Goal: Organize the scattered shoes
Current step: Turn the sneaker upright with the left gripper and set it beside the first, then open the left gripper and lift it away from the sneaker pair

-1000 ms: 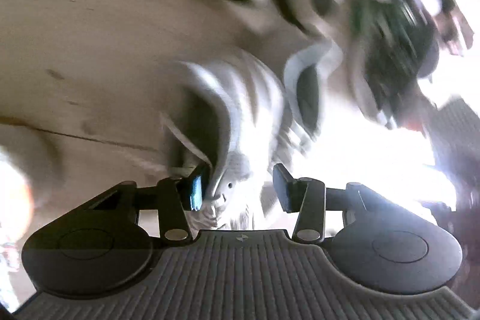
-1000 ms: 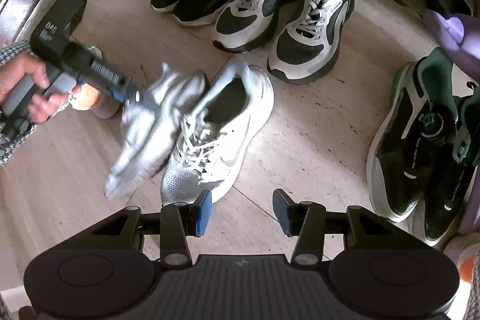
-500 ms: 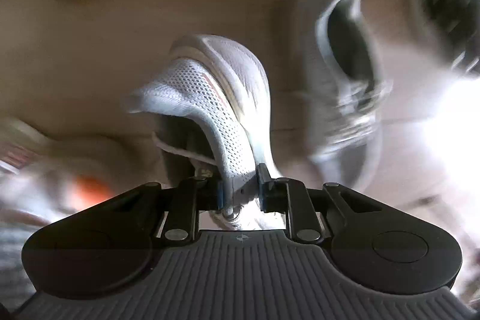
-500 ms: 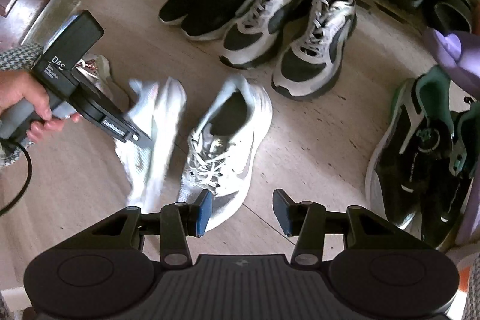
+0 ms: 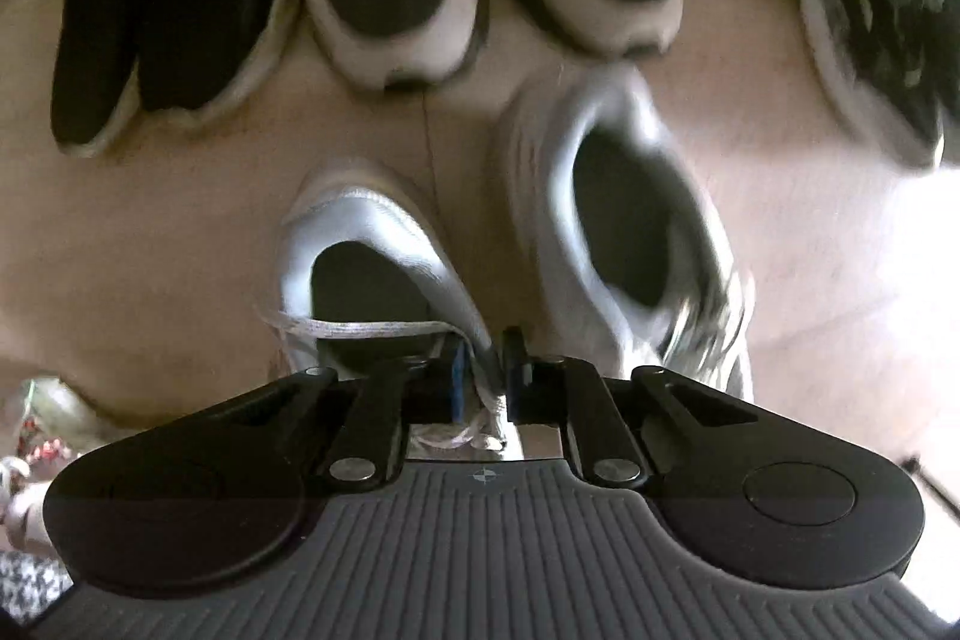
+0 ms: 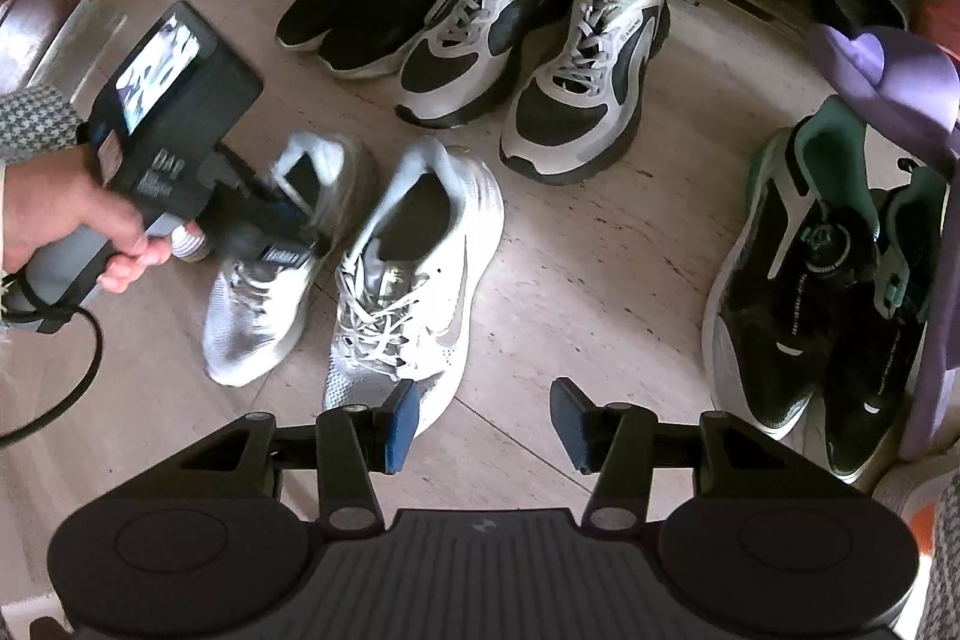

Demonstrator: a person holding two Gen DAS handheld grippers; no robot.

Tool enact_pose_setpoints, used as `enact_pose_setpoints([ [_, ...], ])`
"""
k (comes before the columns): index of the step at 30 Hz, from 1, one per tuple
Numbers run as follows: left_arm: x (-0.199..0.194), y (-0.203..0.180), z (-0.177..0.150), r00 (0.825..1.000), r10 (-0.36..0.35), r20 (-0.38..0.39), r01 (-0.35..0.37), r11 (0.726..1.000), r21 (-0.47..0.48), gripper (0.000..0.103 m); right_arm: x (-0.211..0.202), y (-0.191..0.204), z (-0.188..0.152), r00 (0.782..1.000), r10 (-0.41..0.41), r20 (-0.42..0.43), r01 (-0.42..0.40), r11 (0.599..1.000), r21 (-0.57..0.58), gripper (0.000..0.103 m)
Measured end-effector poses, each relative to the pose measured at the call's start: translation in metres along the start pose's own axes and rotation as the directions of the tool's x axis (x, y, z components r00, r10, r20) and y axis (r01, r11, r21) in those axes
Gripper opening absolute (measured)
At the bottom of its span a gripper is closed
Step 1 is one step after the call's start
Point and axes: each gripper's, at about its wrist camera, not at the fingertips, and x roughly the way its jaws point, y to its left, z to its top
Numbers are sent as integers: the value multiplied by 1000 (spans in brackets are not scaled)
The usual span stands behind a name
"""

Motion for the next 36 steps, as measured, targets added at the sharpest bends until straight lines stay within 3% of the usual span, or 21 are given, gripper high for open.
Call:
enact_pose_setpoints([
  [4, 1, -20, 10, 999, -29, -15, 31, 992, 124, 10, -1, -6, -3, 1000, -4, 0, 4, 1000, 23, 51],
  [7, -4, -23, -11, 999, -34, -37, 41, 975, 217, 15, -2, -12, -3, 1000, -11, -6, 11, 999, 46, 51],
  [9, -7, -26, -13, 999, -2, -46, 12, 974, 228, 30, -4, -12, 0, 1000, -5, 6, 5, 998, 55, 52],
  [10, -11, -23, -12, 999, 14, -45, -4, 976, 216, 47, -5, -11, 1, 1000, -3, 12, 2, 998, 58, 54],
  [11, -21, -18, -12, 998, 41, -39, -33, 981, 193, 54, -5, -11, 2, 1000, -3, 14, 2, 998, 58, 56],
  [13, -37, -8, -12, 998, 68, -17, -65, 984, 168, 54, -7, -10, 4, 1000, -6, 31, 4, 998, 64, 57],
  [15, -64, 10, -5, 991, 133, 13, -133, 988, 78, 57, -9, -11, 7, 999, -7, 48, 3, 996, 88, 57],
  [17, -87, 24, -5, 987, 158, 34, -159, 987, 18, 64, -12, -15, 8, 998, -8, 56, 1, 992, 123, 57],
  [22, -168, 41, -20, 964, 250, 89, -246, 967, -62, 83, -15, -23, 10, 997, -5, 78, -10, 981, 192, 56],
  [24, -190, 49, -36, 953, 289, 88, -282, 955, -86, 85, -16, -24, 9, 996, -5, 85, -11, 980, 197, 55],
  [25, -195, 53, -46, 951, 297, 83, -288, 952, -105, 86, -16, -22, 8, 996, -4, 86, -13, 982, 189, 50],
  [27, -188, 63, -60, 962, 264, 74, -248, 953, -175, 85, -16, -18, 5, 996, 6, 89, -21, 986, 167, 36],
  [29, -176, 70, -67, 973, 224, 56, -205, 949, -238, 79, -15, -13, 4, 995, 34, 96, -46, 991, 126, 30],
  [30, -165, 78, -70, 982, 186, 21, -171, 937, -306, 75, -16, -9, 3, 993, 52, 102, -62, 993, 105, 29],
  [31, -153, 86, -73, 990, 144, -12, -138, 918, -373, 63, -16, -6, 3, 991, 72, 109, -81, 993, 85, 29],
  [32, -144, 95, -77, 994, 100, -39, -107, 888, -447, 56, -16, -4, 3, 990, 81, 111, -90, 993, 78, 29],
  [33, -140, 106, -81, 996, 68, -50, -84, 853, -515, 57, -17, 3, 6, 985, 129, 118, -135, 990, 43, 30],
  [36, -153, 119, -80, 989, 147, -34, -143, 850, -506, 68, -12, 31, 19, 977, 149, 152, -135, 986, -96, 40],
])
